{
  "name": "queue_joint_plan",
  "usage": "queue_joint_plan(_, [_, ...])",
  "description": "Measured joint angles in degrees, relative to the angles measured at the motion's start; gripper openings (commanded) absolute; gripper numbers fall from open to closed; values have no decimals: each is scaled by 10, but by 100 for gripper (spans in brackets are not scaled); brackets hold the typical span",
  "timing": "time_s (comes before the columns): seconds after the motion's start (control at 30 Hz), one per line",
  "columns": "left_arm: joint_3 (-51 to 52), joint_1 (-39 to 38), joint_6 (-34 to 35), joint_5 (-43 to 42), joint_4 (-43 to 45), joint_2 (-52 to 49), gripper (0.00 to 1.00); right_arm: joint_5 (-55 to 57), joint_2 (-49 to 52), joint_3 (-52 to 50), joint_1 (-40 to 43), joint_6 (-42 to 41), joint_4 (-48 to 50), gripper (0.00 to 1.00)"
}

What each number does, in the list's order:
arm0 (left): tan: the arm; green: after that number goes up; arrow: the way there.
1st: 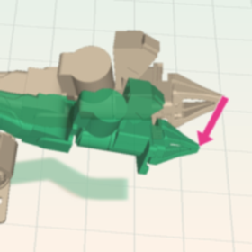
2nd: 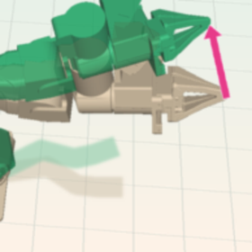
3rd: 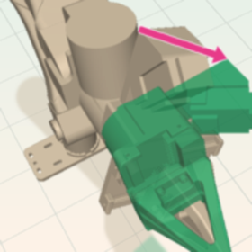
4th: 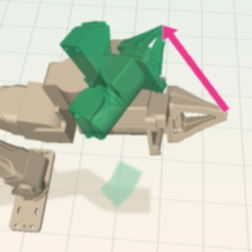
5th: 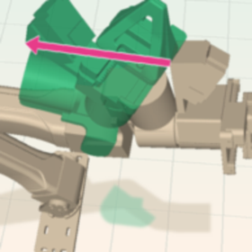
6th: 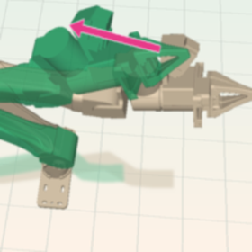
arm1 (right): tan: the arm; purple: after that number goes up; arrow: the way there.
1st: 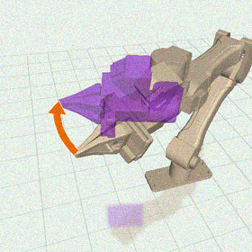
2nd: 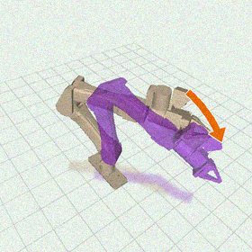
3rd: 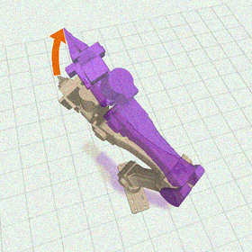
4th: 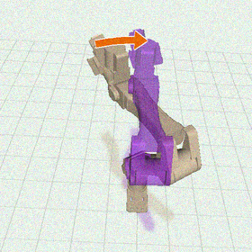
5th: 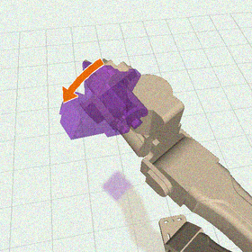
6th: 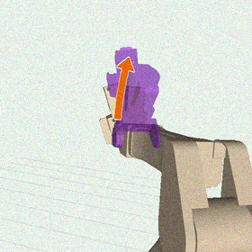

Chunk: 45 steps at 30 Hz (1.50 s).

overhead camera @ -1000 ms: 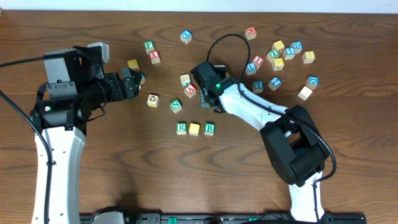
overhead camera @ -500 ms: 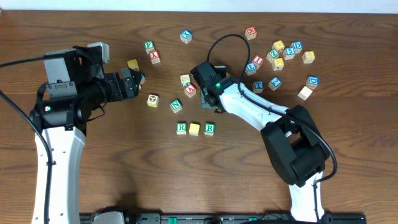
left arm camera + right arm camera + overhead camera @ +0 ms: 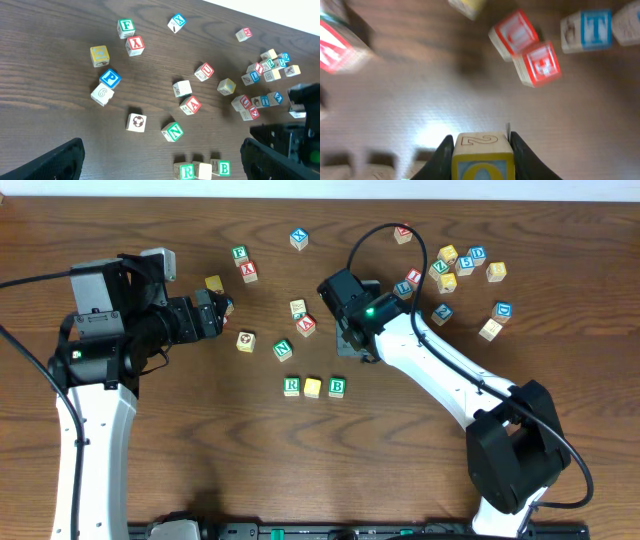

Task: Spell out ROBOT
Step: 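Lower the right gripper around the yellow O block and close, then lift the yellow O block and carry it right of the B block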

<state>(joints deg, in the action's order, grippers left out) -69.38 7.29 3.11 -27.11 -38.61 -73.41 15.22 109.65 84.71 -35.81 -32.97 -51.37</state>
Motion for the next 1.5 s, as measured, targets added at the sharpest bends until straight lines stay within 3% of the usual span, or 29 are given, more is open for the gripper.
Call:
queue_joint_plan(0.33, [0, 0, 0, 0, 0, 0, 98, -3, 0, -11, 0, -10, -20, 1])
queue_joint_plan(0.63, [0, 0, 0, 0, 0, 0, 98, -17, 0, -82, -4, -16, -10, 1])
queue_joint_plan(0.97, [0, 0, 0, 0, 0, 0, 98, -30, -51, -188, -77, -45, 65, 7])
queue_joint_plan(1.5, [0, 0, 0, 0, 0, 0, 98, -30, -71, -203, -80, -60, 118, 7])
